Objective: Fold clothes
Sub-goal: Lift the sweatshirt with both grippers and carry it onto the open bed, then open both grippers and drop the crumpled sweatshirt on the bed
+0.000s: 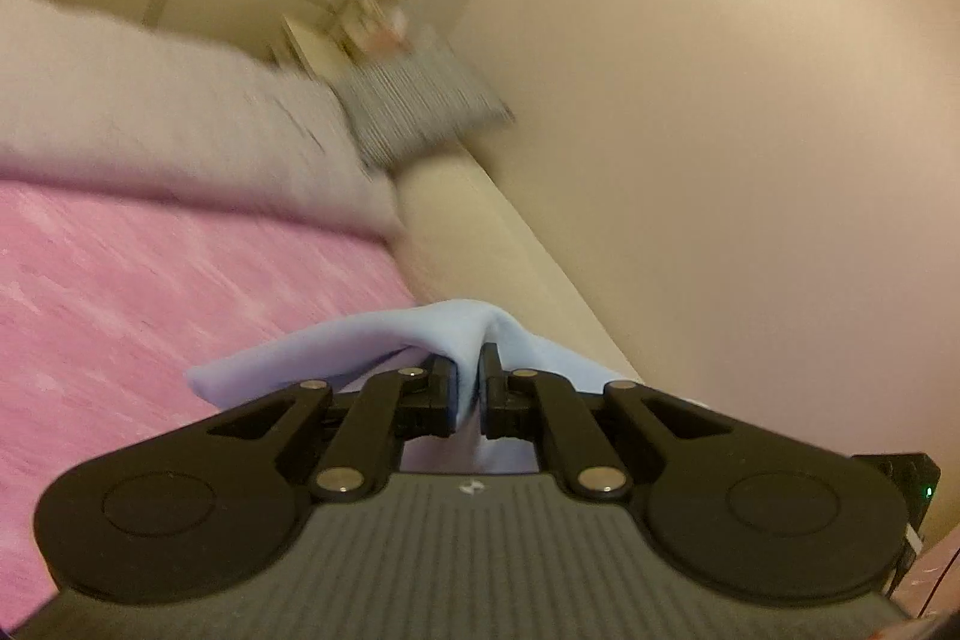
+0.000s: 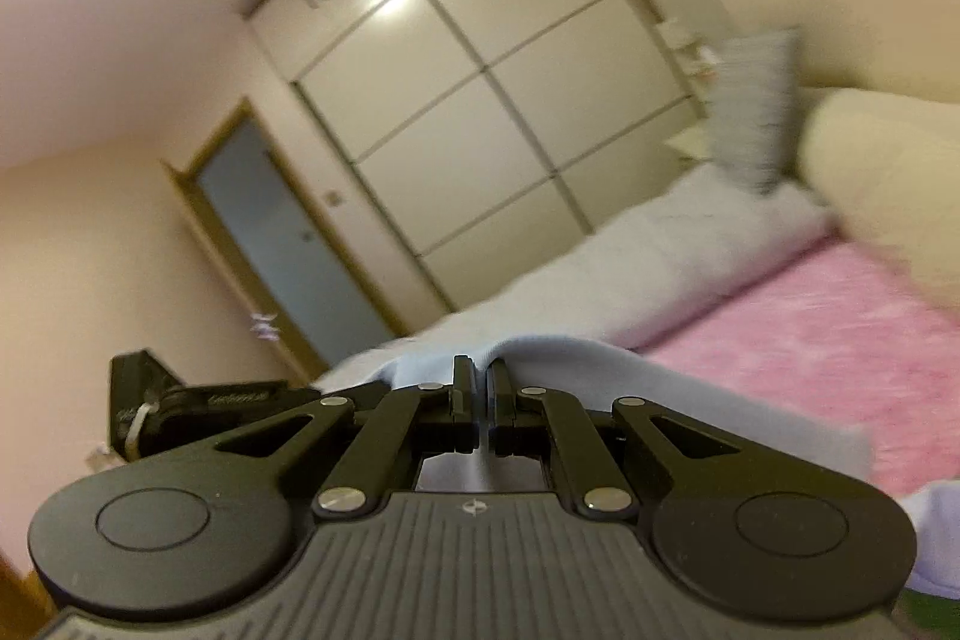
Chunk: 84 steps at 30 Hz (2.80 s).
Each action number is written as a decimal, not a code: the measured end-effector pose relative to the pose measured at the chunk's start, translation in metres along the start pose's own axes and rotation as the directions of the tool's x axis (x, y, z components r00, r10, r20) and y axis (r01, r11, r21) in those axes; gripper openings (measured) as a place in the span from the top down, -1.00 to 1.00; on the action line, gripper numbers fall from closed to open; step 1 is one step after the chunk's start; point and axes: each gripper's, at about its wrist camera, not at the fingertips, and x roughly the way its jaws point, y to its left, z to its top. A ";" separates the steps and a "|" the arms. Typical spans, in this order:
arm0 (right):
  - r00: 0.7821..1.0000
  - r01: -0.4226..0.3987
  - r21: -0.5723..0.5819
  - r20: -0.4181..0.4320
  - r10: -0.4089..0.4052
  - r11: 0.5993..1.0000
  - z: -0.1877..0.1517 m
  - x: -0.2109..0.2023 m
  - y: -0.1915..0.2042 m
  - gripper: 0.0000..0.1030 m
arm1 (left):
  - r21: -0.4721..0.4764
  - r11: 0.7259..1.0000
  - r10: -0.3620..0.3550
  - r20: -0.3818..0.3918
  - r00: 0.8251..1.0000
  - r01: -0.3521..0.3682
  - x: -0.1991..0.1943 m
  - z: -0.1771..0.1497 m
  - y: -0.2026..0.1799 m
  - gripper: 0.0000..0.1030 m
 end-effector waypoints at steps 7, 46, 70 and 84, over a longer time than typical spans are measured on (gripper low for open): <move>0.989 -0.144 0.009 -0.016 0.144 0.990 -0.044 0.106 0.125 0.89 | 0.016 0.991 0.132 0.157 0.979 -0.136 -0.146 0.052 0.077 0.93; 0.693 0.047 -0.292 -0.680 -0.242 0.955 -0.241 0.163 0.205 -0.04 | -0.165 0.662 0.699 -0.214 0.682 -0.731 -0.279 -0.175 0.137 0.41; 0.686 0.038 -0.405 -0.654 -0.319 0.914 -0.279 0.072 0.241 -0.37 | -0.031 0.597 0.783 -0.196 0.590 -0.802 -0.302 -0.236 0.037 0.06; 0.677 0.038 -0.422 -0.655 -0.334 0.906 -0.290 0.070 0.249 -0.40 | -0.032 0.588 0.789 -0.199 0.581 -0.808 -0.316 -0.242 0.043 -0.02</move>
